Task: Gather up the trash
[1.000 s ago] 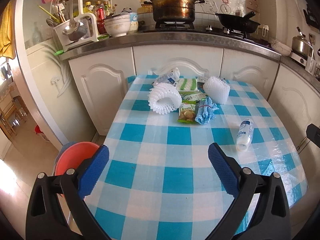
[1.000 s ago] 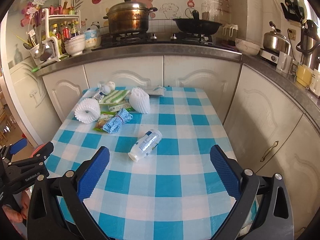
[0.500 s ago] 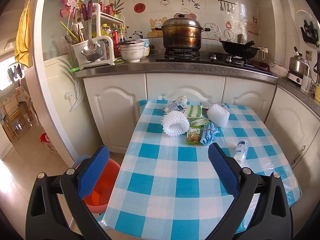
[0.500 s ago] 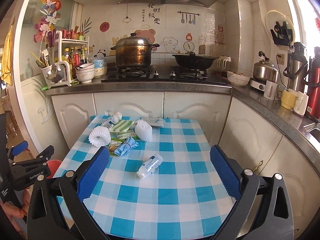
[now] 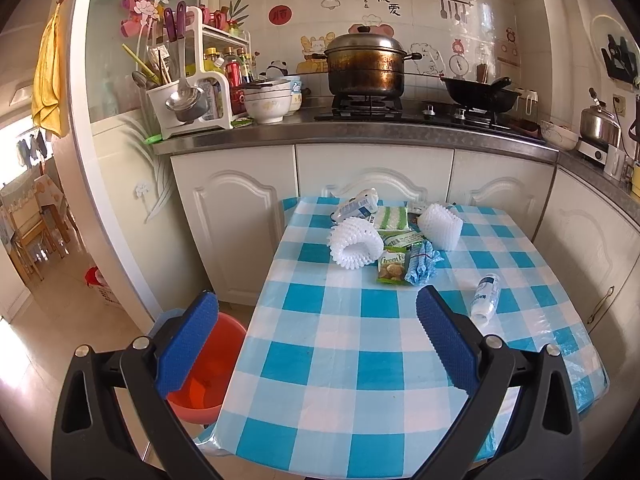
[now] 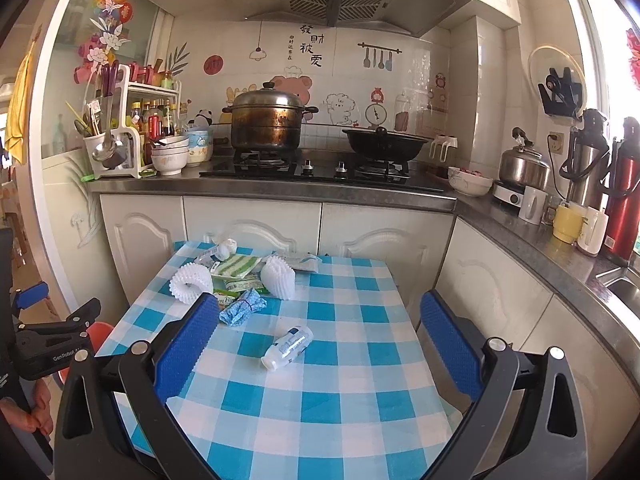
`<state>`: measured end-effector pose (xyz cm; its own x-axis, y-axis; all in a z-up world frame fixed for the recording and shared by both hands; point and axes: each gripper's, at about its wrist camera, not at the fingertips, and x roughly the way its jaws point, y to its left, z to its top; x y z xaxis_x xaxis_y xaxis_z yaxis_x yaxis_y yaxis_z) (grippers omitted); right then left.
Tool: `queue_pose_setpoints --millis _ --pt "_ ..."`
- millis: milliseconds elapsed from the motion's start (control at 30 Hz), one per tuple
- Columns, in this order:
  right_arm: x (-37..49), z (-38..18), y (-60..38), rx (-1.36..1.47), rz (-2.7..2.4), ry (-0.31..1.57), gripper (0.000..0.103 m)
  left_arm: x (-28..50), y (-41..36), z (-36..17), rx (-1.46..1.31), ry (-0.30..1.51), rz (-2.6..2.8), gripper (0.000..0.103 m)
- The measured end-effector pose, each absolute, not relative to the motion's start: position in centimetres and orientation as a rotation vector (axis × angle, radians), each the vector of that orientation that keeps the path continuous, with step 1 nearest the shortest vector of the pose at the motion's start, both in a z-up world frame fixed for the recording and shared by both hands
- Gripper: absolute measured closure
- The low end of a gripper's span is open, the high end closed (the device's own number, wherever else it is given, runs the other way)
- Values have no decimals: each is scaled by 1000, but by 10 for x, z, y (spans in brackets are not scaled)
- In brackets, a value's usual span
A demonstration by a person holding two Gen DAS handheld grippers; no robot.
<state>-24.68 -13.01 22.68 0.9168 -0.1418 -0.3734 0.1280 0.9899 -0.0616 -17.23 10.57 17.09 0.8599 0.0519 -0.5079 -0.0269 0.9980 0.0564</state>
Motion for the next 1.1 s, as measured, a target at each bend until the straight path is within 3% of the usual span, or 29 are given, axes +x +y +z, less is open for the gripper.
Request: queue_pose_setpoints --millis 600,1100 --pt "-186 197 -177 116 -96 432 4 -125 82 145 114 630 52 3" --pt "-99 118 -191 281 3 702 4 -67 92 112 42 661 -136 3"
